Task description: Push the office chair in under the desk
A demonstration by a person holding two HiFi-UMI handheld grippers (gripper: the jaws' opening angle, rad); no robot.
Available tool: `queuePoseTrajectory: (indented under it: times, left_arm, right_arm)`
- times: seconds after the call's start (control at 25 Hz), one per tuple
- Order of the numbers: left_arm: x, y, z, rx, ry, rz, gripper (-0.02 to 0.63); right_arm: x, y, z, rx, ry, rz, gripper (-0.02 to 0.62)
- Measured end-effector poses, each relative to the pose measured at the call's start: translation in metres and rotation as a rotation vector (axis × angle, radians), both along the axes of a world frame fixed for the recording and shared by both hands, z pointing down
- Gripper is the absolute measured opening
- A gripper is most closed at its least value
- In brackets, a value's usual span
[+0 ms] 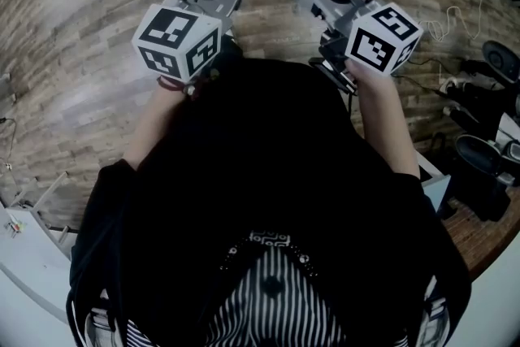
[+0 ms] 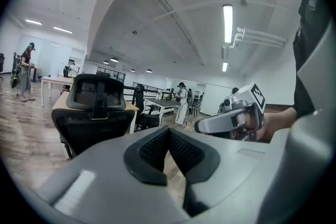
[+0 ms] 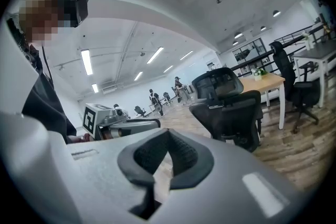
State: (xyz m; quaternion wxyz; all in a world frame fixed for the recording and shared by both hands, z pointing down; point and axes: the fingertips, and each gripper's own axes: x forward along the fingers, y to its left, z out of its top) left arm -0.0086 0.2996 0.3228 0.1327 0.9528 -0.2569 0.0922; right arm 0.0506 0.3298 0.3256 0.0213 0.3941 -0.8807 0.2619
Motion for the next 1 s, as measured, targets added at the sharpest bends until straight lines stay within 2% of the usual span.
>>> queuePoseTrajectory:
  times: [0.2,0.4,0.68,1.0]
  left_arm:
    - [-0.01,-0.049,-0.008,0.003,0.028,0.031,0.002]
    - [-0.021,-0.088,-0.001,0.032,-0.02,0.031,0.002]
    - [-0.061,-0.182,0.0,0.034,0.004,0.024,0.002]
    - [-0.058,-0.176,0.003,0.04,0.007,0.062,0.002]
  right_arm:
    - [-0.013,-0.046,-0.007,-0.005,0.007,0.027,-0.002]
    - [-0.024,-0.088,-0.008,-0.013,0.009,0.047,-0.002]
    - [-0.058,-0.175,-0.002,-0.026,0.029,0.055,-0.002]
    - [-0.058,-0.177,-0.009,-0.006,0.027,0.086,-0.002]
